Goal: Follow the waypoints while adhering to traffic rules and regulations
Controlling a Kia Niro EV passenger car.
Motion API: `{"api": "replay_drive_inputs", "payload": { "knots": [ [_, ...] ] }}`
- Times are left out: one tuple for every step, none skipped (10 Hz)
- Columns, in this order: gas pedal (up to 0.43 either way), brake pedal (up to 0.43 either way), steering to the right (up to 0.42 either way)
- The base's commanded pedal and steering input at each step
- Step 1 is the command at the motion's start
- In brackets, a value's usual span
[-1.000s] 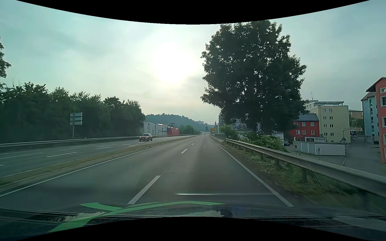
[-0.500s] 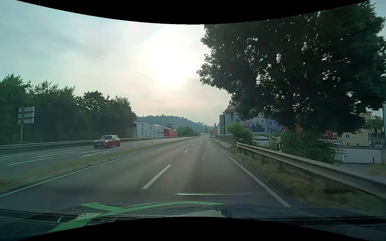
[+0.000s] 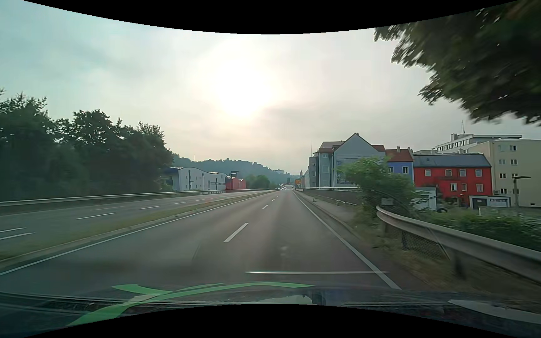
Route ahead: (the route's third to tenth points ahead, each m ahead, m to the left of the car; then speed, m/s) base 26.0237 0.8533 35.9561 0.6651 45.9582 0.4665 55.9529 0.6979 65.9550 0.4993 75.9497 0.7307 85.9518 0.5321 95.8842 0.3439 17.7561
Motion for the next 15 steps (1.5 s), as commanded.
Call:
{"api": "replay_drive_inputs", "payload": {
  "knots": [
    [0.311, 0.000, -0.005],
    [0.311, 0.000, -0.005],
    [0.311, 0.000, -0.005],
    [0.311, 0.000, -0.004],
    [0.311, 0.000, -0.003],
    [0.311, 0.000, -0.002],
    [0.311, 0.000, -0.002],
    [0.311, 0.000, -0.001],
    [0.268, 0.000, -0.002],
    [0.240, 0.000, -0.001],
    [0.209, 0.000, -0.001],
    [0.197, 0.000, -0.002],
    [0.177, 0.000, -0.003],
    [0.157, 0.000, -0.003],
    [0.150, 0.000, -0.005]
  ]
}}
